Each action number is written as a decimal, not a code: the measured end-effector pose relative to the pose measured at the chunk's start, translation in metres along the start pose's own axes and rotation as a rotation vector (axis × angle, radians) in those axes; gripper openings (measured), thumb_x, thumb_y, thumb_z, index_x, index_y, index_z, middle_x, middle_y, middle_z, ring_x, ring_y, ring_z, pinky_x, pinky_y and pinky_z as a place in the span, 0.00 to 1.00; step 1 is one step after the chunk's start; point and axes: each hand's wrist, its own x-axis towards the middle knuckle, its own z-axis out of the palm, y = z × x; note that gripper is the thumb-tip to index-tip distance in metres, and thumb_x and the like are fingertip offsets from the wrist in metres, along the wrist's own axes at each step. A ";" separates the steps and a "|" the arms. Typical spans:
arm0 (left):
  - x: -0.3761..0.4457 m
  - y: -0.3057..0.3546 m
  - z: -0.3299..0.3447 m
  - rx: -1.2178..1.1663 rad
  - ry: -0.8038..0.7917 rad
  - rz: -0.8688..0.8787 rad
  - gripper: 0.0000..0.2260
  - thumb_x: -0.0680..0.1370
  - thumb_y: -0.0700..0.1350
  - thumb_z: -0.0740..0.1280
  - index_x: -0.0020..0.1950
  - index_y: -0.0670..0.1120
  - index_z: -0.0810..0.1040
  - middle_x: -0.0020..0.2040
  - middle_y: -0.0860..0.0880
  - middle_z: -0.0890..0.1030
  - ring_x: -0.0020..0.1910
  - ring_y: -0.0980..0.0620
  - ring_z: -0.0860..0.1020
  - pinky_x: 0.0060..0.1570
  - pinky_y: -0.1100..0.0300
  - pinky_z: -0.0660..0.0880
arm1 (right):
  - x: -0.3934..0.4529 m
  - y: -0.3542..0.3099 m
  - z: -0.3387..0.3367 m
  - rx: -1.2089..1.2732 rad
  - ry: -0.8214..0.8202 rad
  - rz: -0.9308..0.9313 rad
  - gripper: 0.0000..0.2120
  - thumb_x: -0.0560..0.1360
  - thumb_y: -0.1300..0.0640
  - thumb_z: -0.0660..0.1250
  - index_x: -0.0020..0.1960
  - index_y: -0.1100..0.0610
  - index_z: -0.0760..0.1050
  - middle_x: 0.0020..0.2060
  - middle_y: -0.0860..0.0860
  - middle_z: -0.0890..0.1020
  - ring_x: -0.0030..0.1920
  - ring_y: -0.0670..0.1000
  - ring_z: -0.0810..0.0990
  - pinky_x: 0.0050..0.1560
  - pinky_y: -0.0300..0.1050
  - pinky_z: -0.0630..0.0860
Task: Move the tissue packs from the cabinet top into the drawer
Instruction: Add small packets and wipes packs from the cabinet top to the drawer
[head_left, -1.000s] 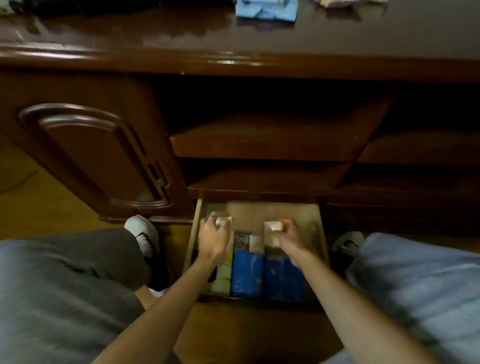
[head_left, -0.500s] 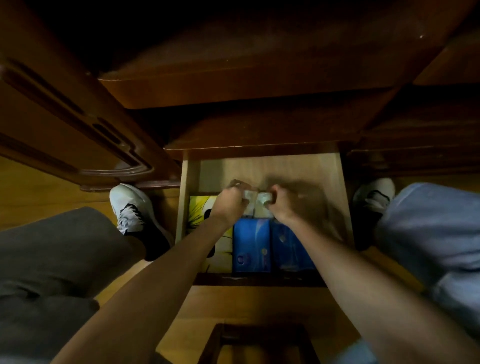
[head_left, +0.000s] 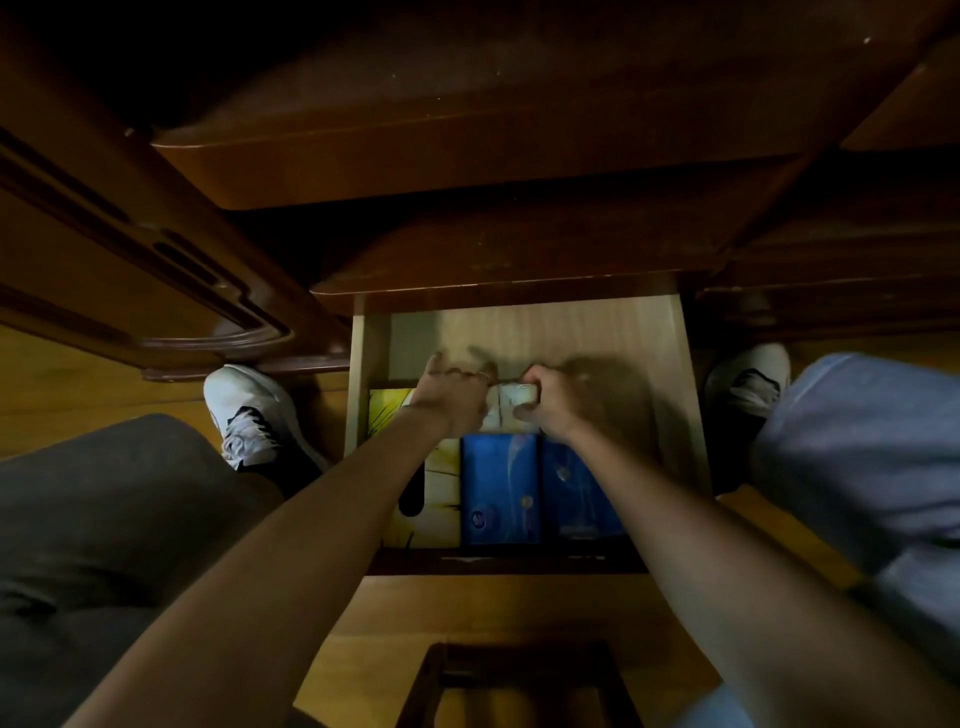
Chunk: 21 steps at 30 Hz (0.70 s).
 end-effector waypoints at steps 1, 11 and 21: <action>0.000 -0.001 0.000 0.018 0.004 -0.002 0.26 0.80 0.51 0.59 0.77 0.51 0.59 0.61 0.45 0.81 0.65 0.44 0.75 0.74 0.40 0.50 | -0.001 -0.002 -0.001 0.020 -0.006 0.009 0.17 0.73 0.65 0.75 0.60 0.59 0.75 0.56 0.57 0.81 0.59 0.57 0.80 0.60 0.54 0.78; -0.082 -0.015 -0.088 -0.202 0.260 -0.106 0.20 0.82 0.52 0.58 0.74 0.57 0.69 0.75 0.51 0.69 0.66 0.45 0.76 0.63 0.49 0.71 | -0.071 -0.076 -0.057 -0.146 0.134 -0.110 0.24 0.78 0.56 0.70 0.72 0.55 0.70 0.68 0.55 0.75 0.68 0.57 0.74 0.68 0.53 0.73; -0.242 0.016 -0.320 -0.042 1.191 0.092 0.10 0.78 0.50 0.64 0.56 0.55 0.82 0.50 0.57 0.83 0.48 0.54 0.82 0.36 0.62 0.74 | -0.226 -0.223 -0.240 -0.116 0.936 -0.669 0.07 0.75 0.43 0.63 0.50 0.40 0.78 0.36 0.34 0.82 0.33 0.39 0.80 0.30 0.40 0.77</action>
